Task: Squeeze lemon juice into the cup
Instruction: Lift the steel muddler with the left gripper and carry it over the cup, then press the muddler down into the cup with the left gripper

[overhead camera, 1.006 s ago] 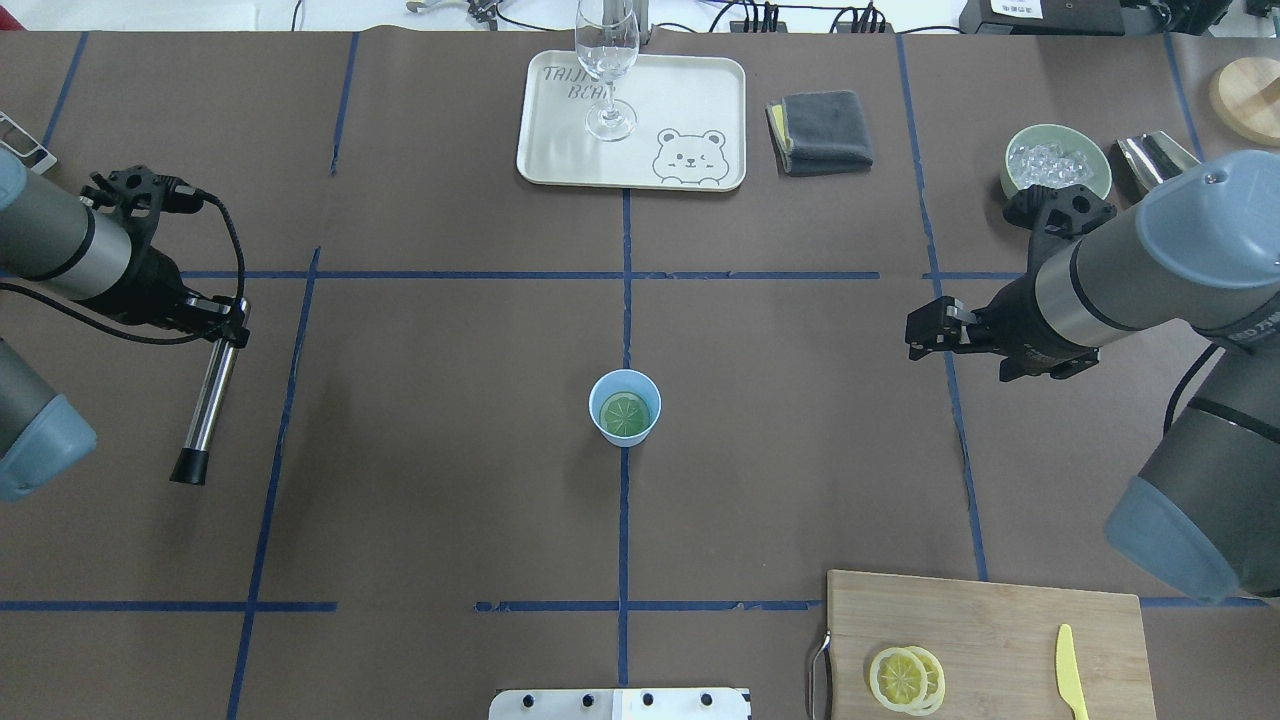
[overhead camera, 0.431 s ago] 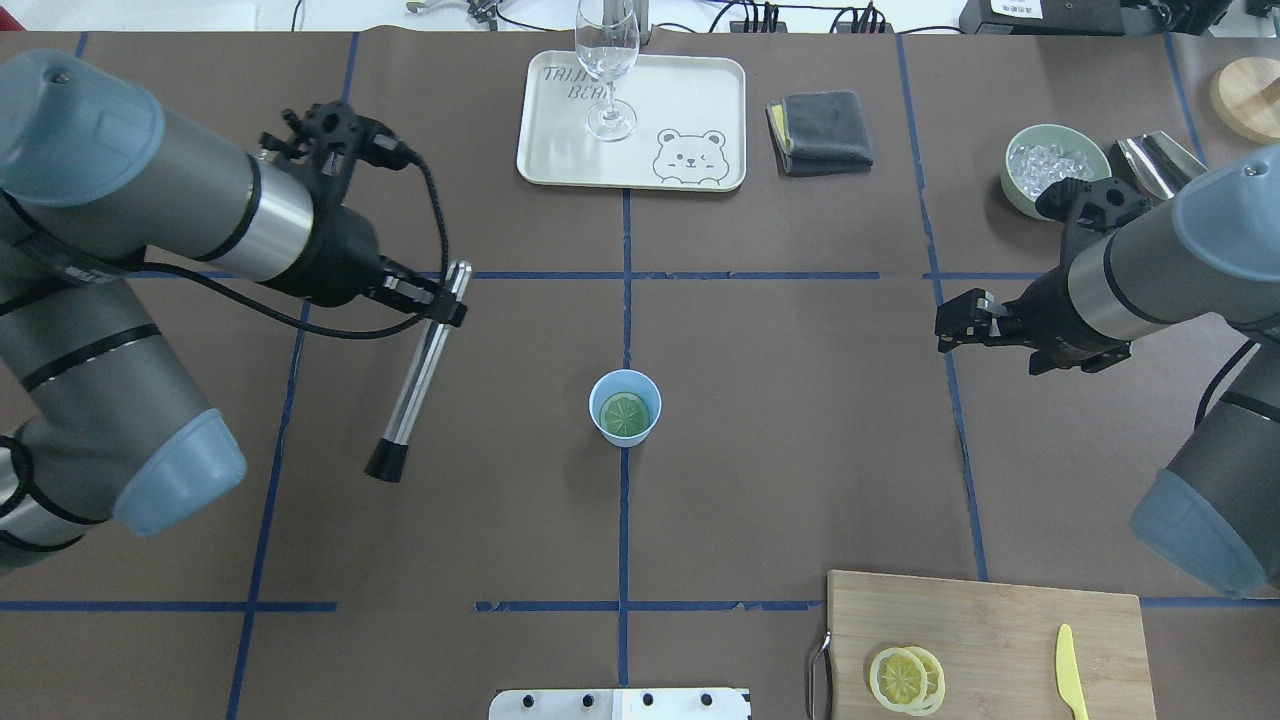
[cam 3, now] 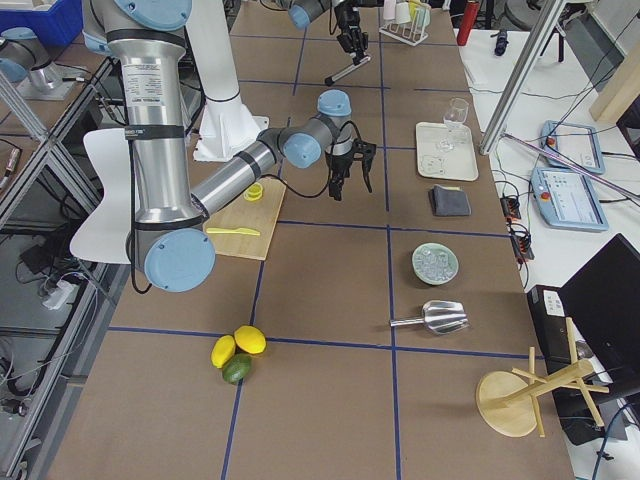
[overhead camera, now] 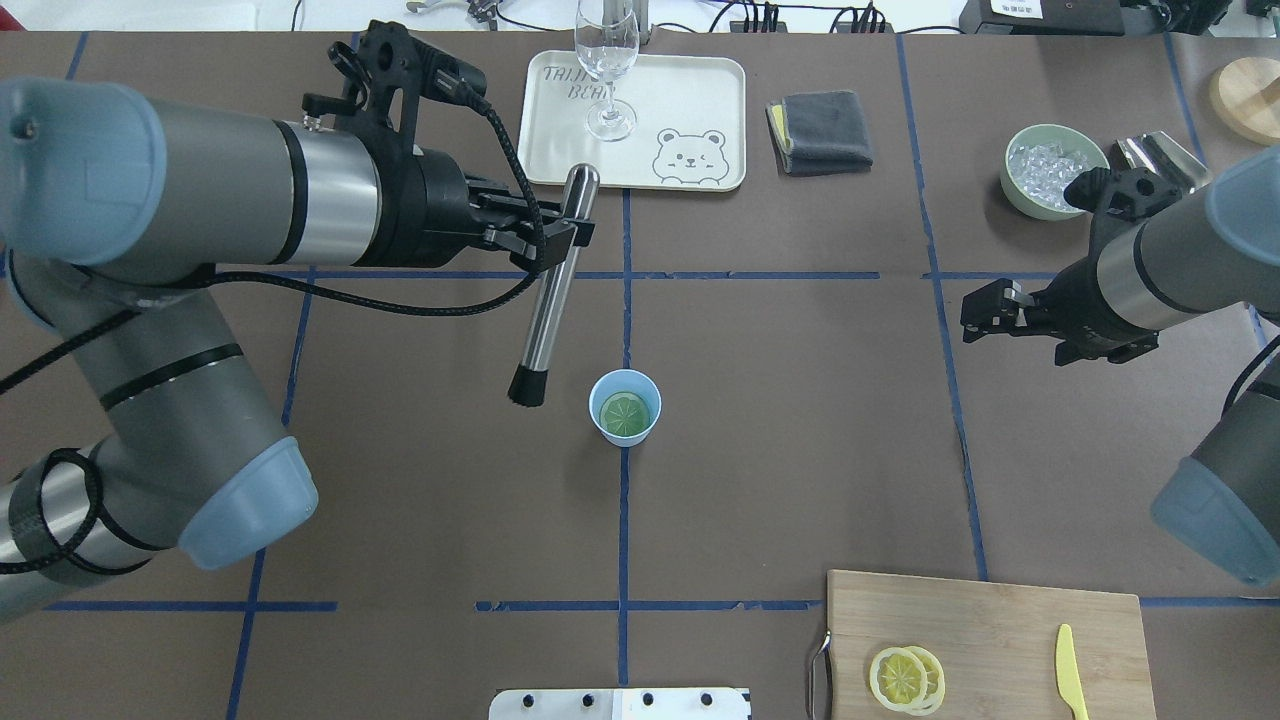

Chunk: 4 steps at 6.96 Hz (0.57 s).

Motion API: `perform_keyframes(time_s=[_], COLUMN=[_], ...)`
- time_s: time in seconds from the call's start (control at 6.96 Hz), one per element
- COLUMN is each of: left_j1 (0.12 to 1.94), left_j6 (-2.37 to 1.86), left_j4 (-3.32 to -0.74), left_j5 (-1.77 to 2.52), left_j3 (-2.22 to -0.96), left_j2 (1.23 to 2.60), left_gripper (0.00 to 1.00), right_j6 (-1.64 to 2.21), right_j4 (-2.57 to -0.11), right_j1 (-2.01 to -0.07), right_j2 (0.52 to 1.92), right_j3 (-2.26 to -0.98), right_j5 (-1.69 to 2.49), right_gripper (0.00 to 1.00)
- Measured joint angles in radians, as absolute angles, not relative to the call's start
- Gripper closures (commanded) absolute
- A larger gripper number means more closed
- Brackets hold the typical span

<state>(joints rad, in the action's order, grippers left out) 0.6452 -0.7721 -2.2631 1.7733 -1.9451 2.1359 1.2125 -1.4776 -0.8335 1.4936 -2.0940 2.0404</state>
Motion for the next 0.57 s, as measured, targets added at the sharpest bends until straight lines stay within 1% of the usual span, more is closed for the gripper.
perform_keyframes(time_s=[0.29,0.43,0.57], left_j1=[0.474,0.371,0.305], left_j6=[-0.766,-0.753,-0.721], left_j4=[-2.442,-2.512,-2.566], left_j5=[1.374,1.15,0.999], left_j3=[-1.892,-1.841,-1.798], left_j2=[2.138,2.139,2.139], left_gripper=[1.0,1.0,1.0], right_j6=[1.177,1.168,1.164], right_j4=[-1.479,-1.479,-1.479], right_j1=[-0.87,-0.88,-0.884], right_j2=[1.507,1.511,1.512], right_j3=[-2.091,-2.09,-2.089], right_j5=[2.075,2.087,2.093], right_gripper=[0.0,0.0,0.0])
